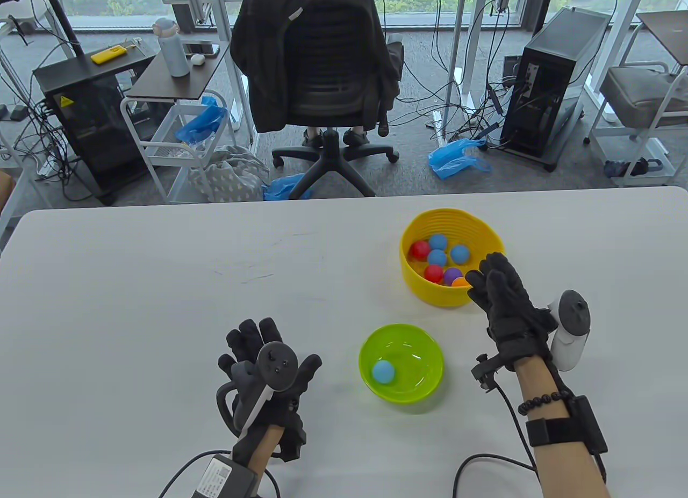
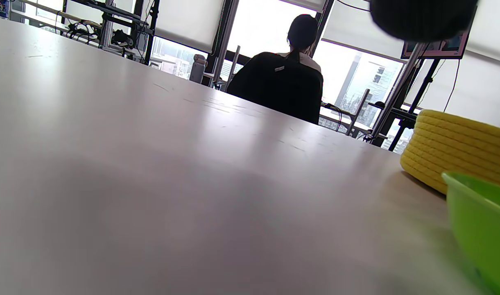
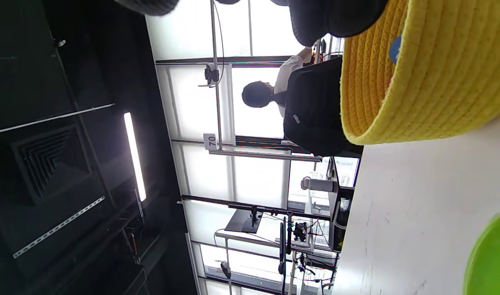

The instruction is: Toss ping pong balls into fabric basket

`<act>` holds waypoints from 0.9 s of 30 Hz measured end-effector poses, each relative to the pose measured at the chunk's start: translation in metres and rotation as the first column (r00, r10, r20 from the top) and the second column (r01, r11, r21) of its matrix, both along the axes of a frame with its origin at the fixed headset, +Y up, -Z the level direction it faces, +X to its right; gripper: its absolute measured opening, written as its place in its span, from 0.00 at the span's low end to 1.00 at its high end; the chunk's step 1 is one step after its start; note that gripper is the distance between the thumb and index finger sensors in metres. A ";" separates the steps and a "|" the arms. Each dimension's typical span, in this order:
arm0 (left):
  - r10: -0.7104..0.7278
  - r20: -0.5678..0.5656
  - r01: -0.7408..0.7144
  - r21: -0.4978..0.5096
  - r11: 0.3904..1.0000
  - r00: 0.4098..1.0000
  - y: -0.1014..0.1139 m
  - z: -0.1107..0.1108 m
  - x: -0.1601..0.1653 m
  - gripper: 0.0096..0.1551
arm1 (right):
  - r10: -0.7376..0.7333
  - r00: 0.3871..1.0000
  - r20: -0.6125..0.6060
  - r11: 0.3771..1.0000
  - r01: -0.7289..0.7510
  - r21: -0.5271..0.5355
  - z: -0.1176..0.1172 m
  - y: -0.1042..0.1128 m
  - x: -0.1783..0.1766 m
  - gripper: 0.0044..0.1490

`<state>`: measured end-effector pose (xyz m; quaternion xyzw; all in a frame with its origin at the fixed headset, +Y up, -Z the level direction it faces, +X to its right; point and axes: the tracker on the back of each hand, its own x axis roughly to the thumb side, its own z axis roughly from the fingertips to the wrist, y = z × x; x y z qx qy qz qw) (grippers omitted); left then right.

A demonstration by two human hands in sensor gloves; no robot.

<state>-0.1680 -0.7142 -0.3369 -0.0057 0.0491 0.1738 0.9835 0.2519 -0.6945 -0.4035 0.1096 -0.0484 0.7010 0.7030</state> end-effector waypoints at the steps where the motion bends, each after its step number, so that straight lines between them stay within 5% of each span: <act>1: 0.002 0.001 -0.002 0.001 1.000 1.000 0.000 0.000 0.000 0.65 | 0.050 0.999 0.012 0.998 -0.050 0.023 0.003 0.004 -0.005 0.41; 8: 0.011 0.011 -0.011 0.005 1.000 1.000 0.000 0.000 0.002 0.65 | 0.426 0.904 0.039 0.885 -0.426 0.187 0.026 0.020 -0.053 0.33; 13: 0.025 0.020 -0.025 0.009 1.000 0.999 -0.001 0.000 0.002 0.65 | 0.745 0.666 0.033 0.638 -0.726 0.256 0.039 0.015 -0.092 0.33; 18: 0.033 0.026 -0.034 0.012 0.999 0.999 -0.001 0.000 0.002 0.65 | 0.909 0.410 -0.074 0.413 -0.864 0.287 0.042 0.002 -0.121 0.33; 27: 0.040 0.024 -0.040 0.010 0.999 0.999 -0.001 0.000 0.001 0.64 | 0.959 0.154 -0.237 0.223 -0.929 0.296 0.040 -0.021 -0.150 0.31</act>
